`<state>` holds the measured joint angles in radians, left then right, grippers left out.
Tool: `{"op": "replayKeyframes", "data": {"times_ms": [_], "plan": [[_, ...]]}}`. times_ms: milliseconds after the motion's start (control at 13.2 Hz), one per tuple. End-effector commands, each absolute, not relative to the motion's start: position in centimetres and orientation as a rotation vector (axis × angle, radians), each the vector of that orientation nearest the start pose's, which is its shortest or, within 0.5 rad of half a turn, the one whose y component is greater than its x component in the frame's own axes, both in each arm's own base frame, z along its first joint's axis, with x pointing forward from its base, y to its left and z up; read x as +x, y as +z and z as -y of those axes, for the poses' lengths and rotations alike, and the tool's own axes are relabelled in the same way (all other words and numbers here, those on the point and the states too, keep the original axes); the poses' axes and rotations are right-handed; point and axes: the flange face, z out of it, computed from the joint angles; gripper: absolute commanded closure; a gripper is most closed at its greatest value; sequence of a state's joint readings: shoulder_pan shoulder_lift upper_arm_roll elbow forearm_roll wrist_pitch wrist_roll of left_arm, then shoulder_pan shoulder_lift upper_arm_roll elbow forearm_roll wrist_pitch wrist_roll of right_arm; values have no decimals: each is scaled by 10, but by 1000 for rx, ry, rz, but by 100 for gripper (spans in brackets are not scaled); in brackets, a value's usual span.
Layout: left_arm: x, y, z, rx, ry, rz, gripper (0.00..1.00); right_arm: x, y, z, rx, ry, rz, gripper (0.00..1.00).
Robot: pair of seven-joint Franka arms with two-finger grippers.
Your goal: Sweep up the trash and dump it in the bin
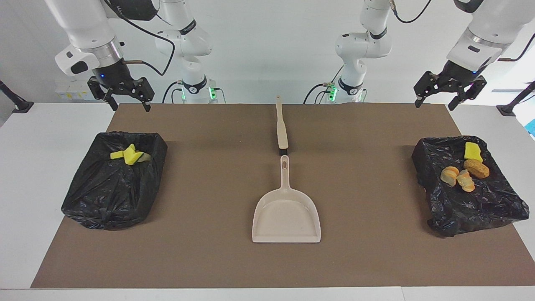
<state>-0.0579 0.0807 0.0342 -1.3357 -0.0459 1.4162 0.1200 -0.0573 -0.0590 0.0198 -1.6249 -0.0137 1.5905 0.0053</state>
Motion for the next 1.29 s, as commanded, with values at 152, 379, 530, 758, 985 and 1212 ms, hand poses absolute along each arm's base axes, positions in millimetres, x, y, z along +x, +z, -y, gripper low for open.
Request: {"op": "replayKeyframes", "data": {"times_ms": [152, 379, 530, 758, 985, 1212], "plan": [[546, 687, 20, -3188, 27, -263, 0, 532, 634, 19, -3151, -34, -89, 0], [520, 674, 21, -3189, 66, -266, 0, 532, 634, 19, -3151, -34, -89, 0], [519, 671, 21, -3189, 32, -262, 0, 532, 634, 19, -3151, -34, -89, 0], [521, 672, 18, -3171, 24, -251, 0, 532, 634, 19, -3151, -34, -89, 0], [521, 670, 17, -3148, 42, -255, 0, 532, 633, 19, -3151, -31, -89, 0], [520, 671, 17, -3148, 42, -255, 0, 532, 634, 19, -3151, -34, -89, 0]]}}
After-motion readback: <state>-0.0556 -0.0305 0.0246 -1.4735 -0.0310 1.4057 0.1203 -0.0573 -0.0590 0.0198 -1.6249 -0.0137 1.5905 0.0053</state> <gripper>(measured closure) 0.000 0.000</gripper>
